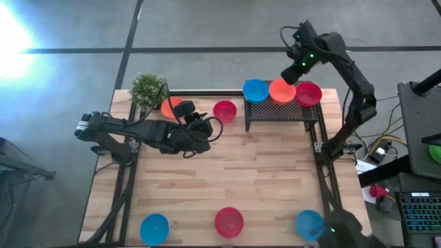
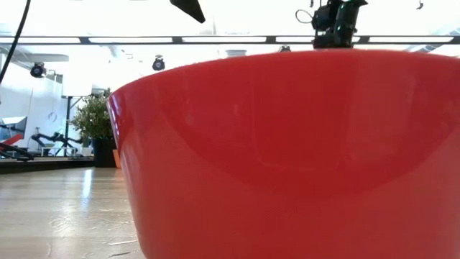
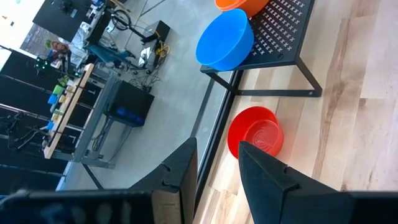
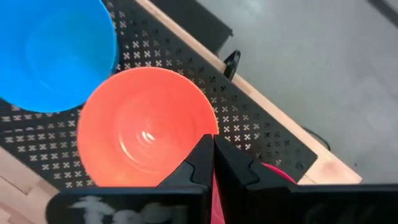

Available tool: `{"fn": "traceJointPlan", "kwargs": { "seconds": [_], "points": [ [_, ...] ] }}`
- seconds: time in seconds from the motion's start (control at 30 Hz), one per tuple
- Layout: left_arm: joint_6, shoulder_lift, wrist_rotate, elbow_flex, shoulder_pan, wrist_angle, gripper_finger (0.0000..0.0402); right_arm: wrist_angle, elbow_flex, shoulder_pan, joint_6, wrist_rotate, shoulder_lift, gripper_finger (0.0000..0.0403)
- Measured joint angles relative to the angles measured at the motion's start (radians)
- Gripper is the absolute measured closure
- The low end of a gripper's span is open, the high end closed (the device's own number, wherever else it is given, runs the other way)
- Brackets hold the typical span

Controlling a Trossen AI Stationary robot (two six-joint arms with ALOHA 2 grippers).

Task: Pick & Place Mini bowls
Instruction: Stack the orange bowl on the orange bowl

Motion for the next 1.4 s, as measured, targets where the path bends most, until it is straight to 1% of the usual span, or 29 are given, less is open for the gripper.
{"fn": "traceJointPlan", "kwargs": {
  "seconds": [0.17,0.33,0.63,0.73,0.83,0.93,1.07,1.2,1.4],
  "points": [
    [-0.040,0.000,0.001,0.000,0.006,0.000,0.0287,-0.003,-0.002,0.015,0.042,0.000,-0.103,0.0394],
    [-0.105,-0.012,0.001,0.000,0.029,-0.013,0.0287,-0.001,-0.006,0.070,0.079,0.000,-0.224,0.0394],
    [-0.229,-0.040,0.017,0.000,0.103,-0.064,0.0287,0.061,-0.080,0.248,0.195,0.000,-0.452,0.0394],
    [-0.272,-0.045,0.027,0.000,0.143,-0.117,0.0287,0.104,-0.129,0.317,0.227,0.000,-0.515,0.0394],
    [-0.350,-0.045,0.036,0.000,0.193,-0.188,0.0287,0.161,-0.188,0.380,0.245,0.000,-0.570,0.0394],
    [-0.420,-0.045,0.112,-0.003,0.255,-0.238,0.0287,0.202,-0.250,0.431,0.259,0.000,-0.612,0.0394],
    [-0.515,-0.045,0.269,-0.020,0.350,-0.285,0.0287,0.223,-0.324,0.470,0.260,0.000,-0.655,0.0394],
    [-0.585,-0.043,0.423,-0.050,0.445,-0.287,0.0287,0.263,-0.385,0.483,0.270,-0.001,-0.681,0.0394],
    [-0.679,-0.042,0.566,-0.139,0.568,-0.285,0.0287,0.287,-0.417,0.483,0.270,-0.002,-0.690,0.0394]
  ]
}}
